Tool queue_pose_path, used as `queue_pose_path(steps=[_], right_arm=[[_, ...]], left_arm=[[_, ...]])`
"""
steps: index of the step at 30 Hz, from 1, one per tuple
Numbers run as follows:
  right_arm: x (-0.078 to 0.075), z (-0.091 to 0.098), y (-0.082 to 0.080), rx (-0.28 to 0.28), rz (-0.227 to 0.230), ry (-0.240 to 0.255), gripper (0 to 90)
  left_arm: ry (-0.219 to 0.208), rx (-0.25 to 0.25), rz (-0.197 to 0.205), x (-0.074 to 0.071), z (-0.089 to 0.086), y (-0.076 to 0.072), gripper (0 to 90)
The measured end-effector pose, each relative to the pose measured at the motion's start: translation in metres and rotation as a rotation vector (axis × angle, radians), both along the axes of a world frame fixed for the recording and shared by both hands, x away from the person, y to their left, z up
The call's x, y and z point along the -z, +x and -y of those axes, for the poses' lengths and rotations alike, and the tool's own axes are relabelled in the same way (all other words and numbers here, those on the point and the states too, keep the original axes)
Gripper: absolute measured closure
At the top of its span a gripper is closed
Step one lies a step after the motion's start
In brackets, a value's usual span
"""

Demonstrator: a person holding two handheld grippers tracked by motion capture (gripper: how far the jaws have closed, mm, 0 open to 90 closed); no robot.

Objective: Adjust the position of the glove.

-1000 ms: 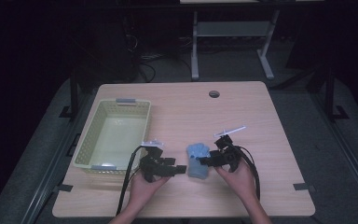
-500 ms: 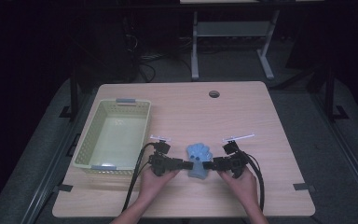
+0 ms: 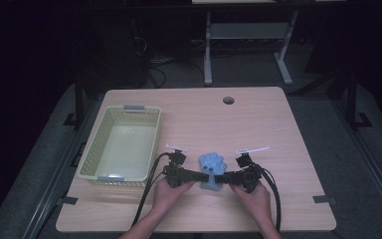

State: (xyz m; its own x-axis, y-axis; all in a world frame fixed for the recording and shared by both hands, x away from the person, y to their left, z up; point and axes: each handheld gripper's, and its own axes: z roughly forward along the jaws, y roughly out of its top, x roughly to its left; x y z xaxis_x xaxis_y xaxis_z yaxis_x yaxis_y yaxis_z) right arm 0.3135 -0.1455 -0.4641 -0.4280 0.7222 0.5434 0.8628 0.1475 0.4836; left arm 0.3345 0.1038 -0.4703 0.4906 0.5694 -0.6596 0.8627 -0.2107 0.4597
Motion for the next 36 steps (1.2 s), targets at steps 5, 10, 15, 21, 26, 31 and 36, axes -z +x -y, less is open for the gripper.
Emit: queue_pose_path(steps=[5,10,15,21,26,31,36], right_arm=[[0.003,-0.001,-0.002,0.014,0.005,0.015,49.8],[0.005,-0.004,-0.003,0.018,0.012,0.029,55.4],[0.008,-0.005,-0.004,0.021,0.019,0.045,60.6],[0.012,-0.006,-0.006,0.041,0.004,0.095,65.8],[0.015,-0.005,-0.003,0.041,-0.011,0.127,69.0],[0.014,-0.005,0.000,0.027,-0.010,0.135,74.8],[0.012,-0.004,0.002,0.009,-0.004,0.140,77.2]], left_arm=[[0.012,0.006,0.007,0.002,0.002,0.001,53.3],[0.014,0.008,0.002,0.002,0.003,0.001,56.9],[0.011,0.017,-0.006,0.003,0.003,0.002,59.7],[-0.004,0.018,-0.021,0.005,0.004,0.004,62.1],[-0.014,0.021,-0.040,0.007,0.003,0.006,65.4],[-0.017,0.025,-0.020,0.006,0.005,0.008,71.1],[-0.035,0.028,-0.029,0.006,0.004,0.010,73.0]])
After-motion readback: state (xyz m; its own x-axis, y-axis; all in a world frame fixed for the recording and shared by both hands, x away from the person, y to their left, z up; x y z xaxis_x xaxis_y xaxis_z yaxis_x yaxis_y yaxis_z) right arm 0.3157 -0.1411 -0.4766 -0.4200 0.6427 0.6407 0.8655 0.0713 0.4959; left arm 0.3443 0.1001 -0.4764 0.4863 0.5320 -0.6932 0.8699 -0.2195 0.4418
